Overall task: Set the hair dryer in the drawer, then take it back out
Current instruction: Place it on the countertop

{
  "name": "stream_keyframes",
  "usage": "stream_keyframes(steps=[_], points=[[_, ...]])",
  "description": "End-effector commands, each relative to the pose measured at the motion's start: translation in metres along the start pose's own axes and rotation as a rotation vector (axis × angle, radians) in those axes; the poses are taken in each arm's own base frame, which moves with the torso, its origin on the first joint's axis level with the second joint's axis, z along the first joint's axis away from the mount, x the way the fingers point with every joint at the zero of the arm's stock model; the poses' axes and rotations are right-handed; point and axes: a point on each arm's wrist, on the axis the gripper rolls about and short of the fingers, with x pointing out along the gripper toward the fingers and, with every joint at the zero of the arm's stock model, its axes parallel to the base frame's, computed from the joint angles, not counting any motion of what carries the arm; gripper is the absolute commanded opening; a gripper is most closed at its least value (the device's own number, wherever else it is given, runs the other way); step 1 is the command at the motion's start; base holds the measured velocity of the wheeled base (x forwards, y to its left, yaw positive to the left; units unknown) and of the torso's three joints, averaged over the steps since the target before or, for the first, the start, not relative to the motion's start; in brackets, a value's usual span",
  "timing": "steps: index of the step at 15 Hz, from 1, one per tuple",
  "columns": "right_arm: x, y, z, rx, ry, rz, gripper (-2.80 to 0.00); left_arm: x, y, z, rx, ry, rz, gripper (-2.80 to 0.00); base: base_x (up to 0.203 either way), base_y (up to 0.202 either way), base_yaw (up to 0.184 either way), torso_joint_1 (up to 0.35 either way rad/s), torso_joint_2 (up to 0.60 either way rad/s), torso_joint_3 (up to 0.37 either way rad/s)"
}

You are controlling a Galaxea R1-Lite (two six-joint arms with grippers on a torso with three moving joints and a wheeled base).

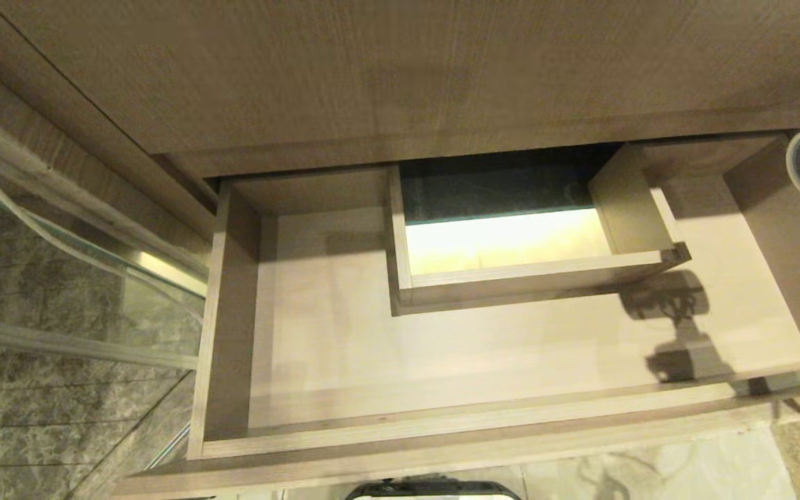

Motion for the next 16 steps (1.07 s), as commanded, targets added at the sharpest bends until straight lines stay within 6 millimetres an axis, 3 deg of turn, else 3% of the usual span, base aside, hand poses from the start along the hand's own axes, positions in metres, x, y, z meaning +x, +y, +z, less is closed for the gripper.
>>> stream_keyframes(steps=[1,7,16], points=[[0.000,0.000,-0.001,-0.002,-0.001,0.002,-2.80,0.000,0.000,0.000,-0.001,0.001,0.000,-2.80,0.000,0.000,0.000,0.203,-0.25,-0.115],[-0.003,0.003,-0.002,-0.003,-0.002,0.002,-2.80,0.000,0.000,0.000,-0.001,0.000,0.000,-2.80,0.000,0.000,0.000,0.204,-0.44,-0.180],[-0.009,0.011,-0.009,0.003,0.007,0.005,-2.80,0.000,0.000,0.000,-0.001,0.001,0.000,-2.80,0.000,0.000,0.000,0.014,-0.02,-0.010]])
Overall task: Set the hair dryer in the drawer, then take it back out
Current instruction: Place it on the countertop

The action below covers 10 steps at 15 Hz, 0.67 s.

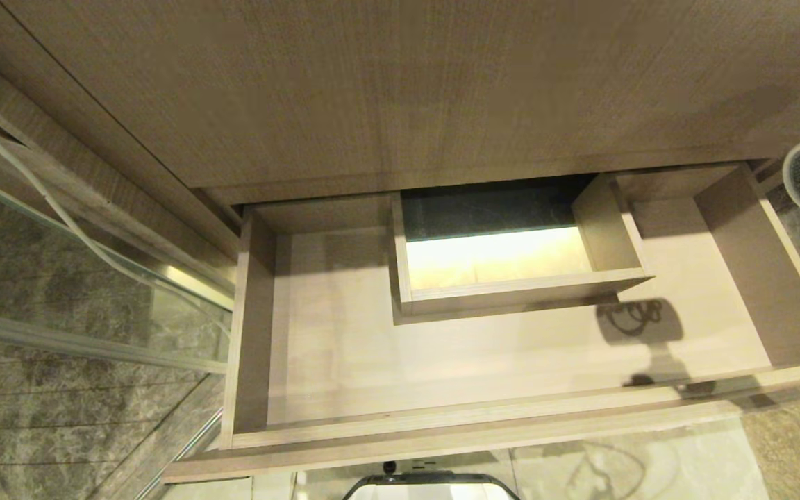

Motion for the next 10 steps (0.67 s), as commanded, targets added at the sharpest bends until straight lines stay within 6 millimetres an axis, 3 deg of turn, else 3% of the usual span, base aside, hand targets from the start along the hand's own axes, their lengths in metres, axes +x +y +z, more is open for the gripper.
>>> stream_keyframes(steps=[1,4,8,10], points=[[-0.0020,0.0020,-0.0016,-0.003,-0.004,0.000,-2.80,0.0001,0.0000,-0.0004,0.000,0.001,0.000,-2.80,0.000,0.000,0.000,0.000,0.00,0.000],[-0.0008,0.0008,-0.0011,-0.010,-0.021,-0.012,-2.80,0.0001,0.0000,-0.0004,0.000,0.001,0.000,-2.80,0.000,0.000,0.000,0.129,-0.22,-0.101],[-0.0008,0.0013,-0.0019,-0.011,-0.022,-0.013,-2.80,0.0001,0.0000,-0.0004,0.000,0.001,0.000,-2.80,0.000,0.000,0.000,0.120,-0.46,-0.203],[-0.0006,0.0014,-0.0021,-0.012,-0.025,-0.015,-2.80,0.0001,0.0000,-0.0004,0.000,0.001,0.000,-2.80,0.000,0.000,0.000,0.392,-0.49,-0.229]])
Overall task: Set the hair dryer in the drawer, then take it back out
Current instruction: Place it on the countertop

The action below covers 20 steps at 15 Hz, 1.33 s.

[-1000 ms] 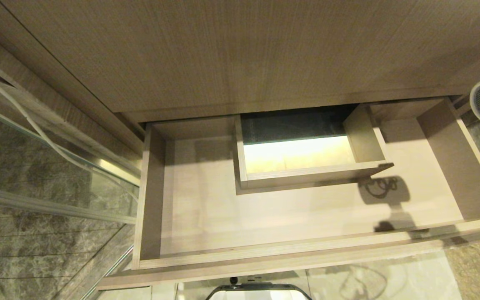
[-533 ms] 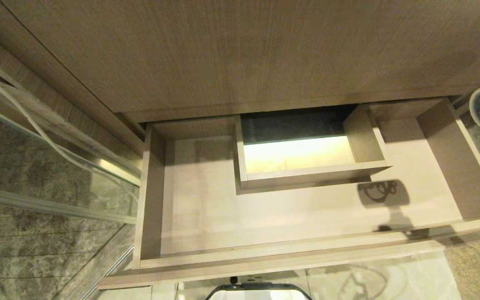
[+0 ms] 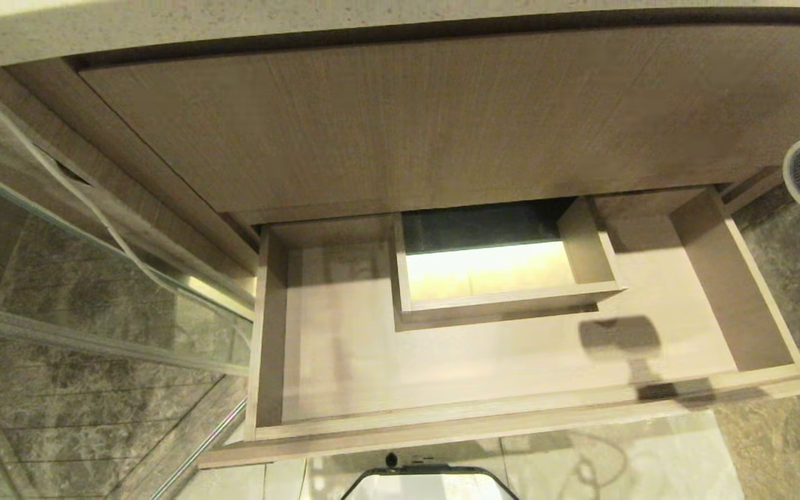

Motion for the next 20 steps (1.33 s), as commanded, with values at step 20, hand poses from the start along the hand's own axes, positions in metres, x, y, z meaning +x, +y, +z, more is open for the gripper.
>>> stream_keyframes(steps=[20], points=[[0.0015,0.0001,0.0013,-0.017,-0.006,0.008,-2.80,0.0001,0.0000,-0.0005,0.000,0.002,0.001,-2.80,0.000,0.000,0.000,0.259,-0.48,-0.231]])
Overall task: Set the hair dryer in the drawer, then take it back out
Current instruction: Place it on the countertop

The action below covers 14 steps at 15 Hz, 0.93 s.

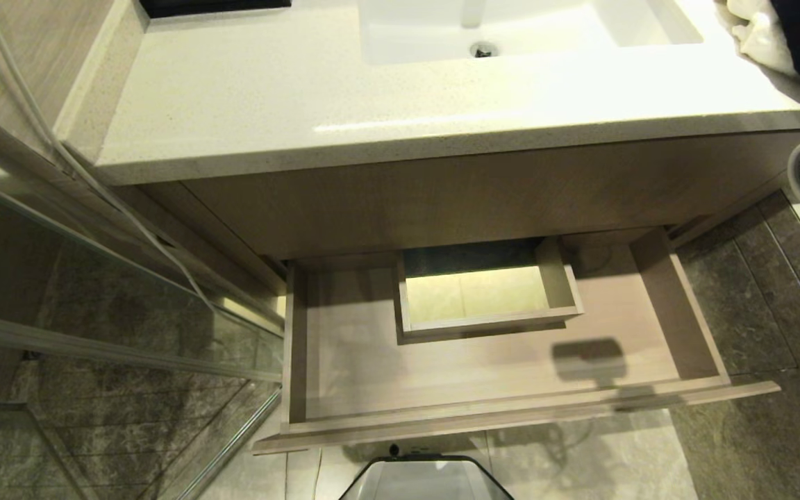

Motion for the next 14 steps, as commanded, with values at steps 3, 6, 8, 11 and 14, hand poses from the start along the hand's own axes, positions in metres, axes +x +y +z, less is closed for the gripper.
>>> stream_keyframes(steps=[3,6,8,11,14], points=[[0.006,-0.007,0.008,-0.010,-0.007,-0.008,-2.80,0.000,0.000,0.000,0.000,0.001,0.000,-2.80,0.000,0.000,0.000,0.000,0.00,0.000],[0.010,-0.014,0.017,-0.021,-0.006,-0.047,-2.80,0.000,0.000,0.000,0.000,0.001,0.000,-2.80,0.000,0.000,0.000,0.000,0.00,0.000],[0.014,-0.021,0.028,-0.028,-0.019,-0.066,-2.80,0.000,0.000,0.000,0.000,0.001,0.000,-2.80,0.000,0.000,0.000,0.000,0.00,0.000],[0.026,-0.024,0.038,-0.030,-0.025,-0.032,-2.80,0.000,0.000,0.000,0.000,0.000,0.000,-2.80,0.000,0.000,0.000,0.000,0.00,0.000],[0.047,-0.034,0.073,-0.060,-0.135,0.012,-2.80,0.000,0.000,0.000,0.000,0.001,0.000,-2.80,0.000,0.000,0.000,0.000,0.00,0.000]])
